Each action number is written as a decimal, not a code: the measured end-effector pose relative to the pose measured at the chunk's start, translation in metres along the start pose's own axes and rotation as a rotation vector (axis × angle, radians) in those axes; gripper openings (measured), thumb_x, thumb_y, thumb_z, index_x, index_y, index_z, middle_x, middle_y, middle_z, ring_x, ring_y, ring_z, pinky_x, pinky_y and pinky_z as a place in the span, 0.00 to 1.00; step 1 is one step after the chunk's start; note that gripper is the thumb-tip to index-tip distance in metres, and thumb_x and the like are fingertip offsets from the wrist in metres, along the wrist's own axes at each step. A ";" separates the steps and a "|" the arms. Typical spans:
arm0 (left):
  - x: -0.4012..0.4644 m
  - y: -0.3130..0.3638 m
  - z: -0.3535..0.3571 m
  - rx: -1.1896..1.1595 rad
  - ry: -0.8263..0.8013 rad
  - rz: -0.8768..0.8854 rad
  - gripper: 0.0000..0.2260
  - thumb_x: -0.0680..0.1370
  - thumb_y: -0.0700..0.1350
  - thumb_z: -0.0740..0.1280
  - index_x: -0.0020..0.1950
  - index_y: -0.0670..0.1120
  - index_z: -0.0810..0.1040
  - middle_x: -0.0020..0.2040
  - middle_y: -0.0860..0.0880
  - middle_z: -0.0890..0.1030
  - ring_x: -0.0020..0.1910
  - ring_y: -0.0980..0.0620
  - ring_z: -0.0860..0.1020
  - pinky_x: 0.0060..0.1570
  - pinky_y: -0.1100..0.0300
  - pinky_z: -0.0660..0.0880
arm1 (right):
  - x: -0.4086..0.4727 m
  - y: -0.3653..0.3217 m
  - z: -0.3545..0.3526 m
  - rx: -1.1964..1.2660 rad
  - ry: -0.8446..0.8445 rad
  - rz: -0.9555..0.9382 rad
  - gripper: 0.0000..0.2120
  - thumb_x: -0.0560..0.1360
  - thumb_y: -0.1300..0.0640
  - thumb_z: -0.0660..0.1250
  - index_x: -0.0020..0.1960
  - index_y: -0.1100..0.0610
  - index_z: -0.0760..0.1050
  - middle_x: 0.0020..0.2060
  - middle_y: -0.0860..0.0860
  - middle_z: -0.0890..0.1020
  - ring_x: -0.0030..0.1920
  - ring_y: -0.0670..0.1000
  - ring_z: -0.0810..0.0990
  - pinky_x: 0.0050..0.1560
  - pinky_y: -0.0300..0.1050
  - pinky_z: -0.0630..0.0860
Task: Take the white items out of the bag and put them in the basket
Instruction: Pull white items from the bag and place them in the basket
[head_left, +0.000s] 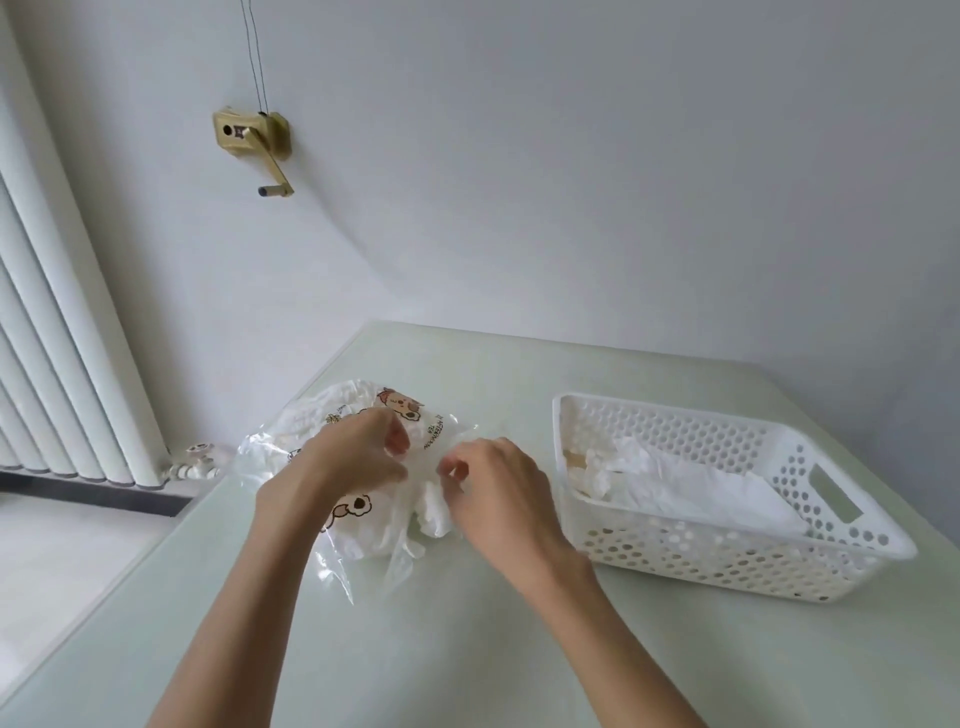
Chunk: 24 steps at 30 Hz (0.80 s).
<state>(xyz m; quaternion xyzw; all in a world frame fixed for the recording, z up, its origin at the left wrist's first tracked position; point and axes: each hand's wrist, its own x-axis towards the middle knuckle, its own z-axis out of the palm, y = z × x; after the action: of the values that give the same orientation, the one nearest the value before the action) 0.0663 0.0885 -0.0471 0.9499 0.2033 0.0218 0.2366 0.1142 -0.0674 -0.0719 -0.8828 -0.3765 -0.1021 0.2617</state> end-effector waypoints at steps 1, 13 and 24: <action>0.001 -0.002 0.000 -0.017 0.020 0.002 0.09 0.74 0.39 0.67 0.44 0.53 0.73 0.54 0.55 0.79 0.48 0.52 0.75 0.48 0.60 0.71 | 0.001 -0.002 0.009 -0.041 -0.053 0.028 0.10 0.78 0.53 0.62 0.55 0.53 0.79 0.51 0.51 0.82 0.56 0.52 0.76 0.52 0.45 0.70; 0.001 -0.009 -0.004 -0.096 -0.044 0.054 0.10 0.74 0.41 0.68 0.42 0.58 0.80 0.46 0.53 0.79 0.46 0.53 0.78 0.51 0.57 0.75 | -0.002 0.008 -0.012 -0.036 -0.187 0.053 0.17 0.79 0.58 0.56 0.33 0.51 0.57 0.31 0.46 0.66 0.39 0.55 0.67 0.32 0.48 0.61; 0.000 -0.007 -0.003 -0.019 -0.068 0.045 0.07 0.72 0.47 0.73 0.46 0.59 0.81 0.48 0.53 0.80 0.51 0.54 0.79 0.56 0.56 0.74 | 0.010 0.026 -0.061 0.413 0.001 0.145 0.09 0.80 0.56 0.61 0.45 0.60 0.74 0.37 0.54 0.81 0.33 0.42 0.81 0.38 0.46 0.74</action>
<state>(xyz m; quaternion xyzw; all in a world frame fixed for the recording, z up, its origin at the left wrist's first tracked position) 0.0637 0.0950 -0.0479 0.9521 0.1735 -0.0034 0.2519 0.1410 -0.1093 -0.0274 -0.8351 -0.3248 -0.0041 0.4440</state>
